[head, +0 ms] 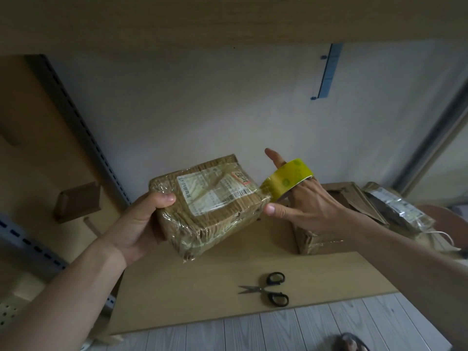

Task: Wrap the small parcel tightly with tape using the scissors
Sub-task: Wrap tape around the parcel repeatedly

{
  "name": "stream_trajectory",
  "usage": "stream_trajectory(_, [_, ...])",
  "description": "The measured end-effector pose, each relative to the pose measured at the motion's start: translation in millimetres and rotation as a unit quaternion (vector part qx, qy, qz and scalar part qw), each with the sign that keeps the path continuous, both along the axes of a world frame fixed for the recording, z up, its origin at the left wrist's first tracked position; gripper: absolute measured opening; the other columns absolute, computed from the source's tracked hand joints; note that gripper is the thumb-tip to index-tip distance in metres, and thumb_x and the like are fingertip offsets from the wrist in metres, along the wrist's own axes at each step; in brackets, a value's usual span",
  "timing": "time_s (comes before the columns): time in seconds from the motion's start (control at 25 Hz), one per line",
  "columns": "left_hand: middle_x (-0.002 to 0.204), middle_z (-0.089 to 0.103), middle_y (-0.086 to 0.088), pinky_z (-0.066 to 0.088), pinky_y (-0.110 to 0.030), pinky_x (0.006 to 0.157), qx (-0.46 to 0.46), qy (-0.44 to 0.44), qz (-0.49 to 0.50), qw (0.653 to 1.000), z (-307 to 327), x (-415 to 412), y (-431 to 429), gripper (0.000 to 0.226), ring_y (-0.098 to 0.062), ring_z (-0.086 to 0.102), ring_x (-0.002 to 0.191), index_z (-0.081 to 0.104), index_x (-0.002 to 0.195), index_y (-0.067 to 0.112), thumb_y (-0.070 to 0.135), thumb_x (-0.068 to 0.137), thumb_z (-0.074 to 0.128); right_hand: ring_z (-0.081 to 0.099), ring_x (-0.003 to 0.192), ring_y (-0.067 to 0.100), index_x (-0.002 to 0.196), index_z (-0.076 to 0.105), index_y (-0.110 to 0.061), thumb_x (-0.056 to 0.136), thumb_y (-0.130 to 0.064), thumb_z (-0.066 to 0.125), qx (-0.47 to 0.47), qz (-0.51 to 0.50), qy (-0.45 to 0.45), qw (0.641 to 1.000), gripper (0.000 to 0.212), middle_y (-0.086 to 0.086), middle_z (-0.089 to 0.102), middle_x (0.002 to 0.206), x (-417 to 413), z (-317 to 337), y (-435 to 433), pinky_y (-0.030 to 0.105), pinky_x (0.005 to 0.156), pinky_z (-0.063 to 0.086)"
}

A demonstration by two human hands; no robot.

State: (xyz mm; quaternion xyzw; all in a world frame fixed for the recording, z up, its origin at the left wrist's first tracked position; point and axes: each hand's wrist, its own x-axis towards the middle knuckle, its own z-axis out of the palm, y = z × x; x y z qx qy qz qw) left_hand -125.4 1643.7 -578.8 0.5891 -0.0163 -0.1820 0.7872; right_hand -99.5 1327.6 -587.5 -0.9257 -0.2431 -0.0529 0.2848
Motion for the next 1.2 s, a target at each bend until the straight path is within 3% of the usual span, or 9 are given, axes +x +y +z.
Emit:
stream_trajectory(0.08, [0.129,0.065,-0.020,0.055,-0.050,0.094,-0.019,-0.010,-0.007,1.000,-1,-1,1,0.092,-0.036,0.065,0.116,0.068,0.124,0.012,0.040,0.041,0.096,0.052,0.120,-0.007,0.120,0.064,-0.027,0.076,-0.086,0.044,0.036,0.027,-0.008,0.999,0.077,-0.018,0.017,0.164,-1,0,1,0.032,0.111,0.039])
stream_trajectory(0.2, [0.130,0.065,-0.020,0.053,-0.051,0.097,-0.051,-0.034,-0.029,0.998,-3,-5,-2,0.076,-0.037,0.064,0.118,0.070,0.123,0.012,0.037,0.054,0.091,0.043,0.124,-0.017,0.127,0.057,-0.009,0.074,-0.076,0.058,0.122,0.063,0.011,0.991,0.085,-0.006,0.026,0.160,-5,-1,3,0.003,0.087,0.045])
stream_trajectory(0.4, [0.113,0.075,-0.011,0.061,-0.042,0.083,-0.100,0.010,0.007,0.995,-12,-14,-22,0.029,-0.027,0.074,0.099,0.081,0.100,0.020,0.022,0.077,0.064,0.064,0.109,0.005,0.113,0.060,-0.034,0.072,-0.083,0.055,0.134,0.053,0.061,0.988,0.065,-0.012,0.068,0.115,-5,-9,14,0.036,0.094,0.054])
stream_trajectory(0.6, [0.128,0.069,-0.005,0.054,-0.043,0.094,0.124,-0.067,0.004,0.990,-9,-1,-15,0.079,-0.021,0.068,0.112,0.069,0.122,0.030,0.054,0.050,0.090,0.069,0.096,0.015,0.107,0.064,-0.018,0.060,-0.094,0.051,0.080,0.015,0.074,0.994,0.090,0.001,0.073,0.100,5,4,-1,0.044,0.086,0.056])
stream_trajectory(0.76, [0.158,0.030,0.018,0.025,-0.050,0.120,0.439,-0.290,0.011,0.850,-9,-9,-41,0.076,-0.009,0.027,0.147,0.032,0.149,0.049,0.085,0.081,0.031,0.067,0.082,0.013,0.097,0.061,-0.017,0.062,-0.089,0.050,0.011,-0.032,0.044,0.998,0.081,-0.003,0.071,0.088,9,14,-2,0.041,0.078,0.056])
stream_trajectory(0.88, [0.164,0.007,0.025,-0.001,-0.059,0.121,0.490,-0.392,0.013,0.778,-9,-16,-53,0.083,-0.004,-0.005,0.152,0.017,0.152,0.051,0.090,0.079,0.021,0.063,0.077,0.000,0.091,0.058,-0.016,0.063,-0.082,0.056,0.002,-0.064,0.041,0.997,0.071,-0.018,0.068,0.082,8,20,3,0.026,0.070,0.051])
stream_trajectory(1.04, [0.164,0.017,0.017,0.010,-0.059,0.121,0.509,-0.475,-0.046,0.716,-9,-9,-53,0.126,-0.006,0.010,0.153,0.017,0.157,0.038,0.084,0.054,0.073,0.065,0.077,0.013,0.088,0.054,-0.027,0.058,-0.090,0.050,-0.013,-0.082,0.039,0.996,0.070,-0.006,0.067,0.079,-1,26,5,0.037,0.075,0.053])
stream_trajectory(1.12, [0.161,0.030,0.011,0.028,-0.043,0.119,0.535,-0.465,-0.035,0.705,-7,-11,-56,0.131,-0.007,0.030,0.147,0.021,0.158,0.030,0.080,0.051,0.079,0.061,0.071,0.016,0.079,0.046,-0.030,0.058,-0.087,0.047,-0.032,-0.111,0.041,0.992,0.061,-0.005,0.062,0.071,-7,27,10,0.040,0.073,0.053])
stream_trajectory(1.2, [0.147,0.053,0.008,0.051,-0.028,0.095,0.608,-0.445,0.017,0.657,-1,-20,-66,0.127,-0.012,0.059,0.123,0.020,0.158,0.029,0.079,0.056,0.076,0.062,0.070,0.021,0.075,0.043,-0.027,0.061,-0.087,0.042,-0.050,-0.143,0.033,0.988,0.062,-0.002,0.061,0.070,-13,24,15,0.042,0.071,0.053])
